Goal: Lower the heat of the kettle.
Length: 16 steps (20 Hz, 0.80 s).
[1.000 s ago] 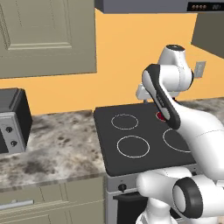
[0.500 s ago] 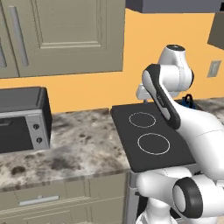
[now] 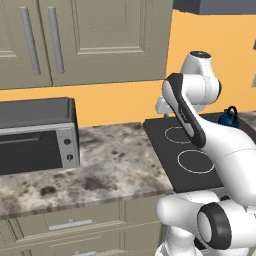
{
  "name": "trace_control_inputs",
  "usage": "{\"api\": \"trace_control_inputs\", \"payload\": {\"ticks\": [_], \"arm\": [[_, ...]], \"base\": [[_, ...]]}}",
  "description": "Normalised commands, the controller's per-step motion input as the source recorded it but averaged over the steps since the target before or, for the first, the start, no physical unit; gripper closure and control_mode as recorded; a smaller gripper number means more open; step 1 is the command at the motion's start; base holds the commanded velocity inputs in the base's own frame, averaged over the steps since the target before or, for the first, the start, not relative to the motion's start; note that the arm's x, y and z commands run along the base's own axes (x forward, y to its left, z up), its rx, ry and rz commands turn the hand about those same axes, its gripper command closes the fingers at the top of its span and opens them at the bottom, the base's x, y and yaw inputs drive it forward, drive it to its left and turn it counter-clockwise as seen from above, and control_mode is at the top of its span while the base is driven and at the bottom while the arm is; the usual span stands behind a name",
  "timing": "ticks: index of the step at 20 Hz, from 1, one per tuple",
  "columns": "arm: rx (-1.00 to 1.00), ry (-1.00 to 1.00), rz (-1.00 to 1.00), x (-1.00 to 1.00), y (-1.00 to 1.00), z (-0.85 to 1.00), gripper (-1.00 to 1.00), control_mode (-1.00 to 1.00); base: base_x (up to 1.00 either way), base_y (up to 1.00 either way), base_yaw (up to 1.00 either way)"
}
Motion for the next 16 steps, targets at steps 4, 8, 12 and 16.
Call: {"api": "trace_control_inputs", "payload": {"ticks": [4,8,12,16], "arm": [[0.0,0.0,0.0,0.0,0.0,0.0,-1.0,1.0],[0.0,0.0,0.0,0.0,0.0,0.0,-1.0,1.0],[0.0,0.0,0.0,0.0,0.0,0.0,-1.0,1.0],[0.0,0.0,0.0,0.0,0.0,0.0,-1.0,1.0]], "base": [[0.0,0.45,0.0],[0.04,0.32,0.0],[0.19,0.24,0.0],[0.39,0.19,0.0]]}}
